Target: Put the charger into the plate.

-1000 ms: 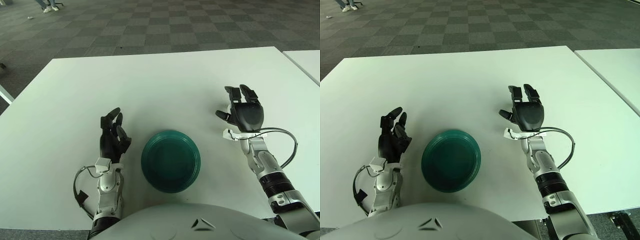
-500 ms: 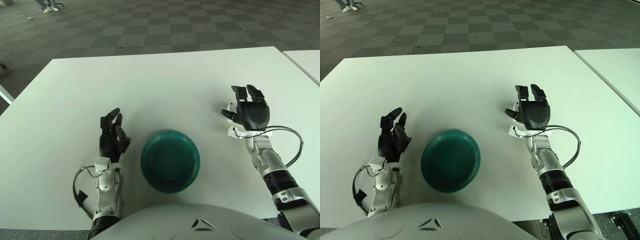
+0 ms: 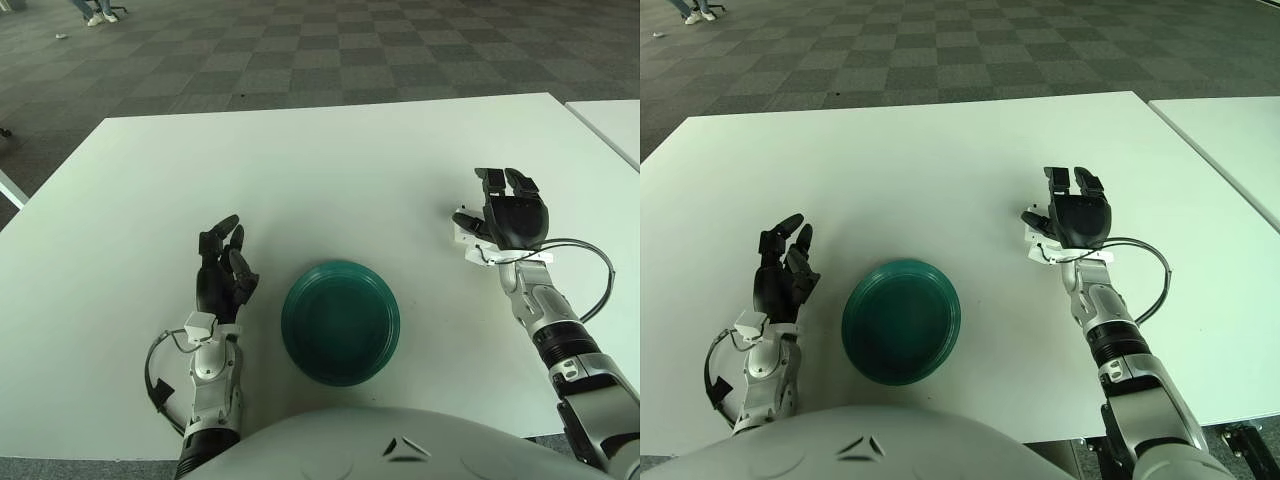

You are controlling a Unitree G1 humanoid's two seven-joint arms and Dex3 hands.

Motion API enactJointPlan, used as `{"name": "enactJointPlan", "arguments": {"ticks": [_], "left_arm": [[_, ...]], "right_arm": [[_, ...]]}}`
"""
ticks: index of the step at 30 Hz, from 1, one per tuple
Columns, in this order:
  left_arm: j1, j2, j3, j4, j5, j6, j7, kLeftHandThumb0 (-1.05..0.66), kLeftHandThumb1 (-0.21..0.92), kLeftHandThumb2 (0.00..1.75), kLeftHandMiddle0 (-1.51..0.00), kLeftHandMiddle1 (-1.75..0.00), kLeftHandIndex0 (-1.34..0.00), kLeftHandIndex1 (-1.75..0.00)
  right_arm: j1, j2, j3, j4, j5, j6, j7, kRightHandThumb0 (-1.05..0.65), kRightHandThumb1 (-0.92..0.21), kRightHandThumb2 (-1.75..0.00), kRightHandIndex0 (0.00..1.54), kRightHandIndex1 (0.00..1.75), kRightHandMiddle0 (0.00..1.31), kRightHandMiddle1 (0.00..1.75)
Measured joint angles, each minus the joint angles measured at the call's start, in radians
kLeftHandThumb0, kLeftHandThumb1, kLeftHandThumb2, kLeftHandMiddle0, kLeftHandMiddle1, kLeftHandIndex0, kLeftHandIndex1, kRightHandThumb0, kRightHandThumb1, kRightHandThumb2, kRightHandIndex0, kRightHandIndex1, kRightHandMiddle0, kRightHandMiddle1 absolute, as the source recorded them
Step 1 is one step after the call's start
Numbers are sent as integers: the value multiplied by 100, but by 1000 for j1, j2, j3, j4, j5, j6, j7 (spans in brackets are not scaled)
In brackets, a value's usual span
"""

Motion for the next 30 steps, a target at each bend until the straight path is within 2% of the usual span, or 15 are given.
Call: {"name": "enactJointPlan", "arguments": {"ticks": [15, 30], "left_arm": [[-15, 0, 17, 12, -8, 0, -5, -85, 92, 91, -39, -6, -6, -113], [-22, 0, 28, 19, -8, -1, -9, -87, 92, 94, -39, -7, -6, -112]], "right_arm": [[-95, -20, 44, 91, 56, -40, 123, -100, -92, -59, 32, 3, 0, 71], [-119, -39, 83, 93, 57, -54, 182, -104, -92, -60, 33, 2, 0, 73]]}}
